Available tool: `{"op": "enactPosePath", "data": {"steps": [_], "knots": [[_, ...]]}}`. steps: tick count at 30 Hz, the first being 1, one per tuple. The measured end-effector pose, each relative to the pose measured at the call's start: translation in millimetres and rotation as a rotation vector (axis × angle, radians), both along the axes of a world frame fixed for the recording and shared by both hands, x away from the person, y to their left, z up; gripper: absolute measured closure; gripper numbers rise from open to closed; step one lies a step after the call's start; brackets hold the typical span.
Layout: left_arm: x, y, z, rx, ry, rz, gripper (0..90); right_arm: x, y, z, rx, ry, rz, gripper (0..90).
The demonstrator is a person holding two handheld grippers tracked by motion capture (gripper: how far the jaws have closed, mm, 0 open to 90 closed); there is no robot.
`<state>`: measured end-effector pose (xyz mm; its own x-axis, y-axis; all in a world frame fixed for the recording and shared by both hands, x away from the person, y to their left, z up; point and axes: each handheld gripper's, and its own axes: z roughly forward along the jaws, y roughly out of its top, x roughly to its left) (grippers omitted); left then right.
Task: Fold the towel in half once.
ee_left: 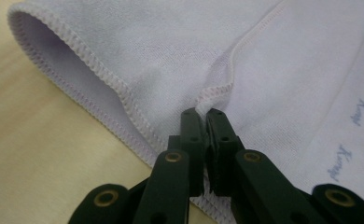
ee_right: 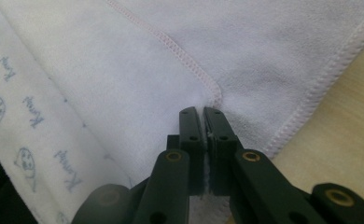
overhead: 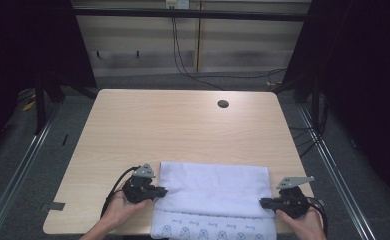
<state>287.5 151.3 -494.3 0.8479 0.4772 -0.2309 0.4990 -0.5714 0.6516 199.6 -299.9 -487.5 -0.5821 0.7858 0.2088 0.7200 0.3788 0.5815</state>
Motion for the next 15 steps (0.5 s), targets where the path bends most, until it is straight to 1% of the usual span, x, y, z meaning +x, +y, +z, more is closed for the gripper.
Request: {"op": "enactPosePath", "data": {"steps": [1, 4, 6, 7, 8, 9, 11, 13, 14, 15], "knots": [[3.6, -0.6, -0.7, -0.008, 0.0, 0.004, 86.8, 2.6, -0.3, -0.3, 0.002, -0.004, -0.001, 87.2], [11.9, -3.1, -0.7, -0.003, -0.008, 0.028, 86.8, 12.6, 0.6, 0.0, -0.012, -0.013, -0.011, 87.2], [17.1, -4.6, -0.6, 0.007, -0.026, 0.035, 86.9, 19.4, 0.6, -0.2, -0.016, -0.016, -0.014, 87.2], [19.4, -5.5, -0.3, 0.015, -0.036, 0.041, 86.8, 22.4, 0.4, 0.1, -0.026, -0.017, -0.016, 87.2], [21.5, -6.0, -0.8, 0.01, -0.041, 0.047, 86.8, 25.4, 0.3, -0.1, -0.023, -0.017, -0.016, 87.2], [24.3, -5.4, -1.1, 0.005, -0.031, 0.045, 86.8, 28.0, 0.6, -0.3, -0.018, -0.014, -0.024, 87.2], [28.6, -5.3, -0.8, 0.014, -0.037, 0.056, 86.8, 32.8, 0.6, -0.1, -0.026, -0.015, -0.025, 87.2], [32.6, -5.9, -1.2, 0.006, -0.032, 0.064, 86.8, 36.7, 0.8, -0.5, -0.018, -0.012, -0.031, 87.2], [34.5, -5.7, -1.0, 0.014, -0.037, 0.068, 86.8, 38.8, 0.8, -0.7, -0.02, -0.019, -0.029, 87.2], [36.3, -5.9, -1.2, 0.01, -0.035, 0.073, 86.8, 40.4, 1.4, -0.2, -0.028, -0.016, -0.03, 87.3]]}}
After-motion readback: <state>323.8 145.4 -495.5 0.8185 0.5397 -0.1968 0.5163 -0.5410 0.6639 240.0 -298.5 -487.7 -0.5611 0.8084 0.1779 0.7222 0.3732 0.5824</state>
